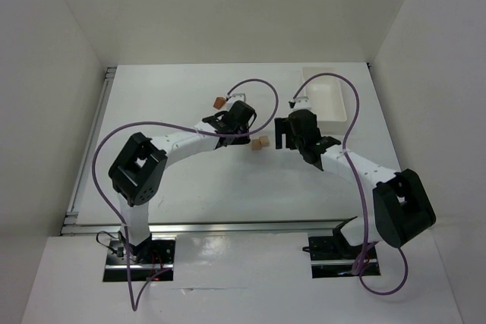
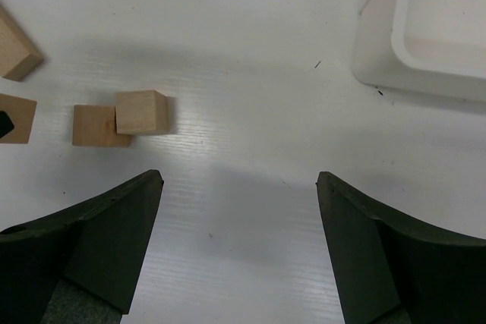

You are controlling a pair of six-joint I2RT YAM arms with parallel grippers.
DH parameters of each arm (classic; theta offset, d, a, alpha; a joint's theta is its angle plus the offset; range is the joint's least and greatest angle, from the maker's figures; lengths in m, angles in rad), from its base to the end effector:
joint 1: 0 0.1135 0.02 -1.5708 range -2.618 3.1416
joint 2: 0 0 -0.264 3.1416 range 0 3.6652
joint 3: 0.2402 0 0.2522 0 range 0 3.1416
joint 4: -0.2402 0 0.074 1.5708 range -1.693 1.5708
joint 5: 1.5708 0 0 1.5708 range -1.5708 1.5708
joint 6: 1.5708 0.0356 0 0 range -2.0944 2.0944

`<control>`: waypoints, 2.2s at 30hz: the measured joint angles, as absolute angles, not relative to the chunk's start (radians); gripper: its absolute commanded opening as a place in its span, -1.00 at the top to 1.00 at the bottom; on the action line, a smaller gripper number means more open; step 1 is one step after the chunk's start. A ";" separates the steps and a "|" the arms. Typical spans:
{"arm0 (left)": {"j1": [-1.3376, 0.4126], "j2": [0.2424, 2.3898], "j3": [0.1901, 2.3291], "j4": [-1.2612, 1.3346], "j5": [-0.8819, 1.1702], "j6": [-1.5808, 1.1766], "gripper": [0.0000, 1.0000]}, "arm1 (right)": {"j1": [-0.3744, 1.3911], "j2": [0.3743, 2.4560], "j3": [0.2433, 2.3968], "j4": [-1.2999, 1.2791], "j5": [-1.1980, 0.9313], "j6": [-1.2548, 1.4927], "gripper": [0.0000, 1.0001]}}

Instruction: Build the wood block tower

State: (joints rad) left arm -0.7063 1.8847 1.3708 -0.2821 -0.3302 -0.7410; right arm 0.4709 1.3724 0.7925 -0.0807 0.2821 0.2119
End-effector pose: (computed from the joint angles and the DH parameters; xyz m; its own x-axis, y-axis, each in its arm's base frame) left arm 0.3268 -0.2636 0.2195 -0.6990 -0.2430 -0.6725 -0.0413 0.9526 -0.3013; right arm 0.2640 0.1233 0.2219 -0.5850 -0.0712 -0.8079 -0.1195 0.9928 -0.0009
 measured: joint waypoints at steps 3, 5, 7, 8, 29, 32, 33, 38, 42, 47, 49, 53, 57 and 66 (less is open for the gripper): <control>-0.713 1.916 1.371 -0.267 -0.328 -0.741 0.62 | 0.471 1.381 0.793 -0.081 0.278 0.212 -0.81; -0.717 1.944 1.373 -0.265 -0.324 -0.741 0.62 | 0.471 1.383 0.792 -0.081 0.276 0.212 -0.81; -0.723 1.964 1.375 -0.265 -0.318 -0.741 0.62 | 0.471 1.383 0.792 -0.081 0.276 0.212 -0.81; -0.725 1.972 1.375 -0.265 -0.316 -0.741 0.62 | 0.471 1.383 0.792 -0.081 0.276 0.212 -0.81; -0.734 2.015 1.412 -0.241 -0.321 -0.764 0.52 | 0.471 1.383 0.793 -0.081 0.278 0.212 -0.81; -0.735 2.021 1.422 -0.239 -0.337 -0.767 0.48 | 0.471 1.383 0.793 -0.082 0.278 0.212 -0.81; -0.735 2.025 1.425 -0.240 -0.339 -0.768 0.48 | 0.471 1.383 0.793 -0.081 0.278 0.212 -0.81; -0.736 2.045 1.441 -0.240 -0.350 -0.772 0.37 | 0.471 1.383 0.793 -0.082 0.278 0.212 -0.81; -0.736 2.045 1.441 -0.244 -0.356 -0.780 0.17 | 0.471 1.383 0.792 -0.082 0.278 0.212 -0.81; -0.739 2.045 1.441 -0.246 -0.361 -0.786 0.07 | 0.471 1.383 0.793 -0.082 0.278 0.212 -0.81; -0.741 2.045 1.441 -0.247 -0.362 -0.786 0.07 | 0.471 1.383 0.793 -0.082 0.278 0.212 -0.81; -0.743 2.041 1.441 -0.247 -0.362 -0.785 -0.08 | 0.471 1.383 0.793 -0.082 0.278 0.212 -0.81; -0.743 2.027 1.439 -0.247 -0.362 -0.787 -0.21 | 0.471 1.383 0.793 -0.082 0.278 0.212 -0.81; -0.752 1.927 1.401 -0.252 -0.368 -0.793 0.46 | 0.471 1.393 0.793 -0.080 0.274 0.209 -0.74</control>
